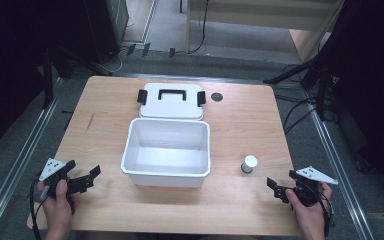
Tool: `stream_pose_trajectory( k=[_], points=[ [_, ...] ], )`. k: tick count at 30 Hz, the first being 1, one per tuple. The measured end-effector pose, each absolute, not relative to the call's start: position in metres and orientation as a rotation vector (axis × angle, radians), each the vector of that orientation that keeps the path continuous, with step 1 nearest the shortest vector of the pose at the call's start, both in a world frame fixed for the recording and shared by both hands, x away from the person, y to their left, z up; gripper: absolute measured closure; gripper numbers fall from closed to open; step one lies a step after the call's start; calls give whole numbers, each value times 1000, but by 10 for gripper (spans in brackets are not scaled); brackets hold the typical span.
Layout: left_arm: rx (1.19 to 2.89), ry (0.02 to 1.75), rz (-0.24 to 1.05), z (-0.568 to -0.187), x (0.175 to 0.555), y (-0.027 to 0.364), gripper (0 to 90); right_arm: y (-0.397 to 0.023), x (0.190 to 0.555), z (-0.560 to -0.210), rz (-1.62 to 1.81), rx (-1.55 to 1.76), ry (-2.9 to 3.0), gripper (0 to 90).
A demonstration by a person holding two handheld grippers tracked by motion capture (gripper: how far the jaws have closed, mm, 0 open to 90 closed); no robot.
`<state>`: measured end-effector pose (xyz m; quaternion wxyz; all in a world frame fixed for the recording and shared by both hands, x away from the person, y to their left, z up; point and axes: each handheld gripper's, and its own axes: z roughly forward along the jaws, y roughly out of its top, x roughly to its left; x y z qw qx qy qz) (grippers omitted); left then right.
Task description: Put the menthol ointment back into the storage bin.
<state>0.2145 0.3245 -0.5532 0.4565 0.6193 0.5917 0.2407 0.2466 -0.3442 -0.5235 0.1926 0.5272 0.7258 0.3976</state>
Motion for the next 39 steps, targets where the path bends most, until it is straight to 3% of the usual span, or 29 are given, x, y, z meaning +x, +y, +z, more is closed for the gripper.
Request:
stream_pose_trajectory(
  k=[16,18,28,39],
  points=[
    [1520,1462,590,-553,215,325,0,-304,282,-495,570,1516,2551,65],
    [1524,1464,589,-553,215,325,0,-293,290,-488,426,1507,2625,148],
    [1514,1469,583,-553,215,326,0,-261,304,-473,50,1394,2809,140],
    [1511,1469,576,-554,216,327,0,-240,338,-465,7,1417,2802,233]
  ],
)
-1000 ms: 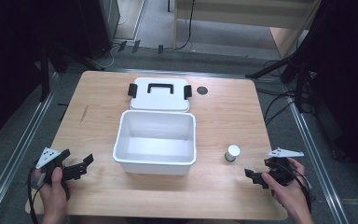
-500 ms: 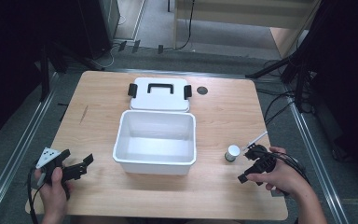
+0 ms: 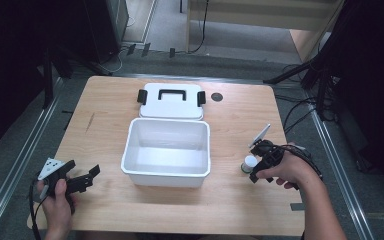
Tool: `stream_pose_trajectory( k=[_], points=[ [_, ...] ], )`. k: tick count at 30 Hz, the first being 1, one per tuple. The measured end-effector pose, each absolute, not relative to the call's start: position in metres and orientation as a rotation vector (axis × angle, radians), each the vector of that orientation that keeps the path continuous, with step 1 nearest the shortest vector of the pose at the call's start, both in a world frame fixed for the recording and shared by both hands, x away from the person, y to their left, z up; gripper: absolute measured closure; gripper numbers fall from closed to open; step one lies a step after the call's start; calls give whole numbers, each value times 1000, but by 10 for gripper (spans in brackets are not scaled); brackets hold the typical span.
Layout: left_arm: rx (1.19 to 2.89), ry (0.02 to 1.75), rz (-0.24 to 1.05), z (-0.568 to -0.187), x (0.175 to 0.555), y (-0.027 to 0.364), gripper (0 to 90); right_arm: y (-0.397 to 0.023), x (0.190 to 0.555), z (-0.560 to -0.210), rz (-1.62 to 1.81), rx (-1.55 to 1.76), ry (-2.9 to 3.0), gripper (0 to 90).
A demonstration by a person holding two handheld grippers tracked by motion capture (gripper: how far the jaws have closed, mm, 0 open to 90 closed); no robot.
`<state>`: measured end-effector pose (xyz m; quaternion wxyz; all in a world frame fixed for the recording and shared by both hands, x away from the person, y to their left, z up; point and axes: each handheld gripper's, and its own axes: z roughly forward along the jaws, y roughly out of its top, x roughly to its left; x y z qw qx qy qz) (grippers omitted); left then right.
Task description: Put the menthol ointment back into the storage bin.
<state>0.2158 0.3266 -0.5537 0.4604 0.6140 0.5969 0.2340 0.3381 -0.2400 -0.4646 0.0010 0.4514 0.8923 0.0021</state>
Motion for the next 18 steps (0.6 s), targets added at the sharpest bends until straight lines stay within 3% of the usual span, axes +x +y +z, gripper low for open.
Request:
stream_pose_trajectory(
  k=[12,18],
  points=[
    [1512,1468,572,-554,216,327,0,-226,363,-470,126,1530,2745,322],
    [1512,1471,566,-554,216,327,0,-219,368,-476,86,1555,2725,417]
  ],
)
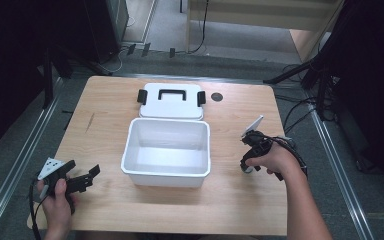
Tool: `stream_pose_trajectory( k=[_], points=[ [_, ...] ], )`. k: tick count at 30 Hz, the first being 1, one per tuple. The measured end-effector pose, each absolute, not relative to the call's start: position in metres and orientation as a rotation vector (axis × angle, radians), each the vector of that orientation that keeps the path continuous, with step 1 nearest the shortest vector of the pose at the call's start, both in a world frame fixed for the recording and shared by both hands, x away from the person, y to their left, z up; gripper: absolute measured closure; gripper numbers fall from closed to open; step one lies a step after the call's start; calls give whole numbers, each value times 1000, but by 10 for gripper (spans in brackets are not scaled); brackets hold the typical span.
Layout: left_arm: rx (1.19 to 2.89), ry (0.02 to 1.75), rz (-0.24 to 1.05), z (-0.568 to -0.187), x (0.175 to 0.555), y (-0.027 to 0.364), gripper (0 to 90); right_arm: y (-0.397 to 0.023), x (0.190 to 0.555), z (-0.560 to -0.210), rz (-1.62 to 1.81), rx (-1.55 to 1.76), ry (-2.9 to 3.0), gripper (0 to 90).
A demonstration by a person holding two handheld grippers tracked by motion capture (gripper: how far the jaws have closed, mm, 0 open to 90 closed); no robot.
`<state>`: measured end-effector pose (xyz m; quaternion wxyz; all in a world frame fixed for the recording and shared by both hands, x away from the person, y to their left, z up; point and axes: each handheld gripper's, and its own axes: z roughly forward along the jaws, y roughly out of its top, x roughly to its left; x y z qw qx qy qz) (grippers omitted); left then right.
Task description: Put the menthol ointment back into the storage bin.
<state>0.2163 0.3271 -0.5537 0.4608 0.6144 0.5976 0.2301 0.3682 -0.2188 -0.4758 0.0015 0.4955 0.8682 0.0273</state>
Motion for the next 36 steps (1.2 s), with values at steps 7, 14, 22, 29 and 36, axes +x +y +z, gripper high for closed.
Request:
stream_pose_trajectory(
  k=[7,14,22,29,36],
  points=[
    [1513,1473,567,-554,217,327,0,-216,370,-478,58,1567,2691,508],
    [1513,1470,570,-554,216,327,0,-214,369,-468,103,1555,2724,510],
    [1514,1471,571,-554,216,327,0,-208,368,-435,158,1506,2756,510],
    [1513,1471,571,-554,216,327,0,-199,369,-405,179,1483,2772,510],
    [1515,1470,570,-554,217,327,0,-187,370,-380,173,1429,2794,510]
  ],
)
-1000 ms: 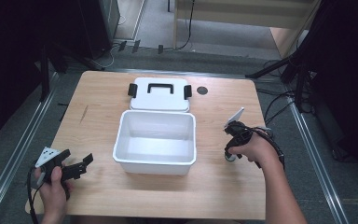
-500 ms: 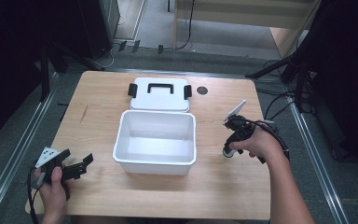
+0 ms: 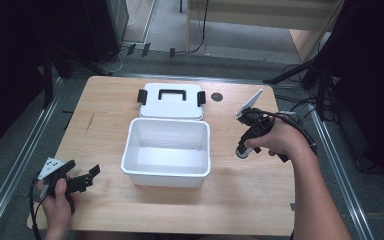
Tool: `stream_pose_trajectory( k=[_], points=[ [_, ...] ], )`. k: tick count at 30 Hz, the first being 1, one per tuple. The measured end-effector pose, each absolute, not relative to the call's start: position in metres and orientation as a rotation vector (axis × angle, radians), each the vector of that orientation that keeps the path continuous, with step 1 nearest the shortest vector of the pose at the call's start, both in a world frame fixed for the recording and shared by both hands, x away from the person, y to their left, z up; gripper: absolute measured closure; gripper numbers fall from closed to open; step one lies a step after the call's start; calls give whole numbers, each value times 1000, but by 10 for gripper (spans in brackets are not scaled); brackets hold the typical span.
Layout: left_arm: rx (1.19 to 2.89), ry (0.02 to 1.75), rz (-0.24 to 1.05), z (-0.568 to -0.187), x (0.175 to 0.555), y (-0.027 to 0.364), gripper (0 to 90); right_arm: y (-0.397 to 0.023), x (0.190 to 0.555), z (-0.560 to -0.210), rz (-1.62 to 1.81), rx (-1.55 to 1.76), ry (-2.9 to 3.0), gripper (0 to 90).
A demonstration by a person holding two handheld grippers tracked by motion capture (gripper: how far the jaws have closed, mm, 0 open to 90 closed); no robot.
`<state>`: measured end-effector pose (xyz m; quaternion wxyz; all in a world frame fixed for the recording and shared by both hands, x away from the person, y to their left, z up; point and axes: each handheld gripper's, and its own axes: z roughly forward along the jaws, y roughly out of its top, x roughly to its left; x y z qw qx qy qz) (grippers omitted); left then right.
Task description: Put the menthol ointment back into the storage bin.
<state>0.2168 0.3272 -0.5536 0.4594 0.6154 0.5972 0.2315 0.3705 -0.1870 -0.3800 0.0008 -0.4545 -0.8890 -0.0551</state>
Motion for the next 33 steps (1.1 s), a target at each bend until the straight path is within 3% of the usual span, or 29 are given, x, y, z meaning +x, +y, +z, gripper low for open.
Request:
stream_pose_trajectory(
  k=[12,33],
  points=[
    [1514,1475,567,-554,217,327,0,-162,368,-351,-175,-1362,-2836,511],
    [1514,1475,569,-554,218,327,0,-114,364,-331,-160,-1229,-2896,511]
  ],
)
